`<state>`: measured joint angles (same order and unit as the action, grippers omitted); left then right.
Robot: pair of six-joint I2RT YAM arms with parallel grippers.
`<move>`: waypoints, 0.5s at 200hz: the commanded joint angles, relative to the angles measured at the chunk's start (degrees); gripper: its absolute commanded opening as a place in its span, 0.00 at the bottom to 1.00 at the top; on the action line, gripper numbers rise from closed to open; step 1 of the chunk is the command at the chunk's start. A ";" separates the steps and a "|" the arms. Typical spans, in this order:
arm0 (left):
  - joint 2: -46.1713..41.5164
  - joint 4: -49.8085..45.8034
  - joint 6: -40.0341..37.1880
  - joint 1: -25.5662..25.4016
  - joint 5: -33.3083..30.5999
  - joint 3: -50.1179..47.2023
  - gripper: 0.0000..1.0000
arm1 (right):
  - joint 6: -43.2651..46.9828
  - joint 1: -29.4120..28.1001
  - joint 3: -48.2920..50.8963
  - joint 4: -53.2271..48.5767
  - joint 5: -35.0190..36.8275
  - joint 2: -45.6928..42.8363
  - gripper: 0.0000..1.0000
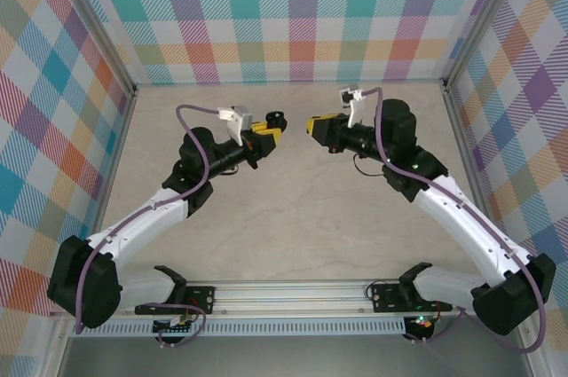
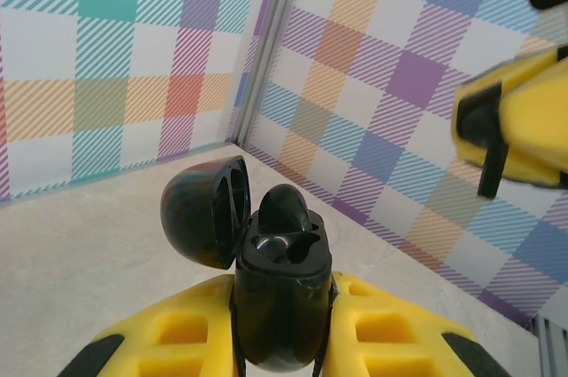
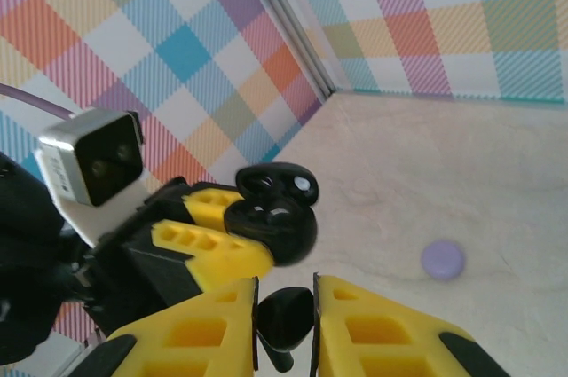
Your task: Insert wireless bluetooth earbuds into charging case
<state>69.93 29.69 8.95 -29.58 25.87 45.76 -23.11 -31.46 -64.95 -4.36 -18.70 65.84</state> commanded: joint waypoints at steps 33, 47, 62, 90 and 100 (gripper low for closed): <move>0.37 5.28 -9.94 -2.38 5.41 -0.79 0.04 | -0.68 0.31 0.47 9.83 -4.07 -2.04 0.20; 0.32 7.01 -10.49 -2.80 5.92 -1.01 0.04 | -0.87 0.35 0.94 11.16 -4.66 -2.06 0.20; 0.44 7.85 -11.16 -3.27 6.55 -0.98 0.04 | -0.92 0.36 1.48 12.23 -5.05 -2.02 0.20; 0.48 8.16 -12.42 -4.33 6.92 -0.55 0.04 | -1.32 0.26 1.50 13.59 -6.23 -1.62 0.20; 0.62 8.17 -12.47 -4.56 6.98 -0.30 0.04 | -1.25 0.12 1.34 13.64 -6.65 -1.42 0.20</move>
<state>70.39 33.93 -1.19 -32.93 31.07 45.34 -23.59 -31.46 -64.07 5.10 -22.87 64.75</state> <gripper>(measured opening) 0.203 0.203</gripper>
